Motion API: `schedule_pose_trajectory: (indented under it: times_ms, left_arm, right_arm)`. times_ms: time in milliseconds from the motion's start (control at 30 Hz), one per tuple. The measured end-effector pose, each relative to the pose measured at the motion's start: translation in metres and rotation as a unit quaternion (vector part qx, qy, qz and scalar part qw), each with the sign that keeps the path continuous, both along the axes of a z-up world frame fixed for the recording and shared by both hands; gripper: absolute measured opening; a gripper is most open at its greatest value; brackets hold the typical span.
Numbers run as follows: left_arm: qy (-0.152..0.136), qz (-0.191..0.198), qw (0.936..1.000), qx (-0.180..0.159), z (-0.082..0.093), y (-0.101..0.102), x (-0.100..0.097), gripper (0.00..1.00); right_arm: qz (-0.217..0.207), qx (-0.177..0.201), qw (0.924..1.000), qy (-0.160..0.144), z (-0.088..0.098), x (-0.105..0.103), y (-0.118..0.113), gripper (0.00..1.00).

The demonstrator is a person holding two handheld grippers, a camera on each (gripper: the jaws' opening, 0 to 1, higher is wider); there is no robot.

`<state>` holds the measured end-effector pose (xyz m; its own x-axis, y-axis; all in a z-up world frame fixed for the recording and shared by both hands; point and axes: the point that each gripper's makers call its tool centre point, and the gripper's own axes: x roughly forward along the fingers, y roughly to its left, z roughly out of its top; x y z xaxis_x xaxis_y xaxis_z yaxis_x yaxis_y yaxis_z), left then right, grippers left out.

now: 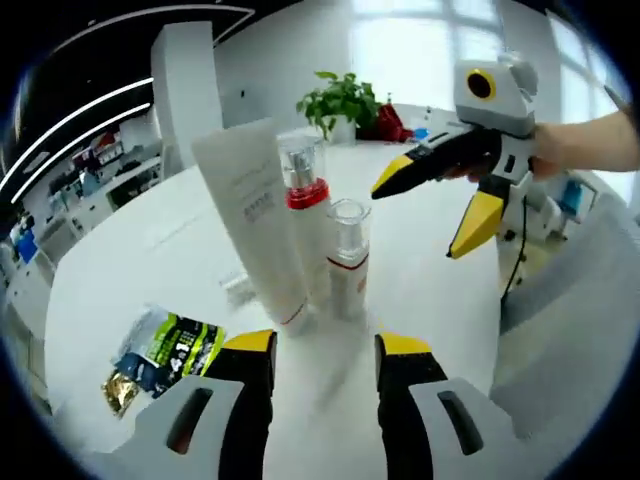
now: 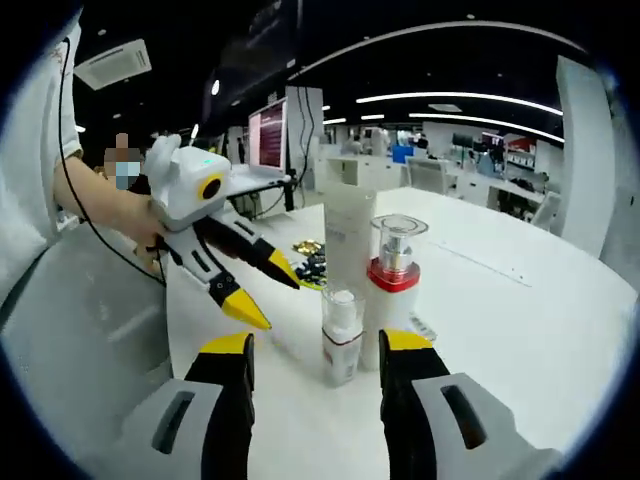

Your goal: Arrange the skincare products in the storage area until every visible bottle or jar stands upright without overlapping.

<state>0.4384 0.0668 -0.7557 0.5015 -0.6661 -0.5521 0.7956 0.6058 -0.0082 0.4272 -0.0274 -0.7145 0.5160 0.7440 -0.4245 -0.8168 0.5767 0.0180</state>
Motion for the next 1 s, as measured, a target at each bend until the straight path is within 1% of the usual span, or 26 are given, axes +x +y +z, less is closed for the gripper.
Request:
schedule_pose_trajectory:
  times_ms: [33, 67, 133, 167, 200, 267, 333, 367, 467, 567, 600, 633, 667, 700, 733, 767, 867, 933, 1000]
  left_arm:
    - [0.002, 0.005, 0.9997, -0.023, 0.006, 0.003, -0.002, 0.43]
    - [0.003, 0.007, 0.9996, -0.028, 0.009, 0.007, -0.004, 0.45]
    - [0.005, 0.019, 0.9994, -0.029, 0.014, 0.018, -0.009, 0.45]
    - [0.008, 0.031, 0.999, -0.032, 0.016, 0.025, -0.011, 0.45]
    - [0.01, 0.039, 0.9985, -0.036, 0.018, 0.029, -0.013, 0.45]
    - [0.011, 0.052, 0.9977, -0.042, 0.018, 0.04, -0.014, 0.45]
    - [0.017, 0.071, 0.9961, -0.049, 0.021, 0.05, -0.021, 0.46]
    - [0.02, 0.085, 0.9951, -0.048, 0.024, 0.057, -0.025, 0.49]
    - [0.021, 0.103, 0.9932, -0.049, 0.029, 0.073, -0.033, 0.57]
    - [0.018, 0.13, 0.9895, -0.06, 0.037, 0.091, -0.037, 0.59]
    - [0.016, 0.144, 0.9874, -0.063, 0.038, 0.099, -0.036, 0.6]
    - [0.011, 0.164, 0.9836, -0.075, 0.044, 0.108, -0.036, 0.62]
    - [0.01, 0.172, 0.9814, -0.084, 0.047, 0.112, -0.036, 0.64]
    - [0.007, 0.185, 0.9777, -0.1, 0.056, 0.114, -0.041, 0.66]
    - [0.009, 0.192, 0.9757, -0.105, 0.061, 0.116, -0.044, 0.67]
    - [0.008, 0.195, 0.9749, -0.107, 0.062, 0.124, -0.047, 0.67]
    - [0.008, 0.205, 0.9726, -0.108, 0.067, 0.136, -0.056, 0.71]
    - [0.011, 0.212, 0.9716, -0.104, 0.065, 0.144, -0.06, 0.73]
    - [0.011, 0.217, 0.9712, -0.098, 0.064, 0.151, -0.068, 0.75]
  right_arm:
    - [-0.014, -0.001, 0.9999, -0.004, 0.003, 0.002, -0.002, 0.58]
    - [-0.032, 0.006, 0.9993, -0.02, 0.01, 0.005, -0.005, 0.59]
    - [-0.055, 0.026, 0.998, -0.013, 0.016, 0.007, -0.007, 0.62]
    - [-0.064, 0.036, 0.9973, -0.011, 0.017, 0.009, -0.008, 0.64]
    - [-0.07, 0.035, 0.9968, -0.015, 0.02, 0.009, -0.01, 0.66]
    - [-0.072, 0.028, 0.9969, -0.016, 0.021, 0.006, -0.008, 0.68]
    - [-0.07, 0.034, 0.9969, -0.012, 0.023, 0.001, -0.005, 0.7]
    - [-0.068, 0.034, 0.9971, -0.012, 0.025, -0.001, -0.002, 0.71]
    - [-0.063, 0.027, 0.9975, -0.018, 0.03, -0.009, 0.005, 0.76]
    - [-0.064, 0.035, 0.9972, -0.017, 0.032, -0.015, 0.009, 0.77]
    - [-0.063, 0.034, 0.9973, -0.014, 0.032, -0.019, 0.011, 0.78]
    - [-0.064, 0.033, 0.9974, -0.013, 0.032, -0.021, 0.011, 0.79]
    - [-0.065, 0.033, 0.9973, -0.013, 0.033, -0.023, 0.011, 0.79]
    - [-0.067, 0.038, 0.997, -0.01, 0.035, -0.027, 0.011, 0.79]
    - [-0.067, 0.041, 0.9968, -0.009, 0.037, -0.03, 0.012, 0.79]
    - [-0.07, 0.042, 0.9966, -0.008, 0.039, -0.035, 0.012, 0.79]
    - [-0.084, 0.049, 0.9953, -0.003, 0.038, -0.041, 0.009, 0.84]
    - [-0.089, 0.056, 0.9945, 0.008, 0.037, -0.047, 0.009, 0.85]
    - [-0.094, 0.049, 0.9943, 0.012, 0.033, -0.051, 0.008, 0.87]
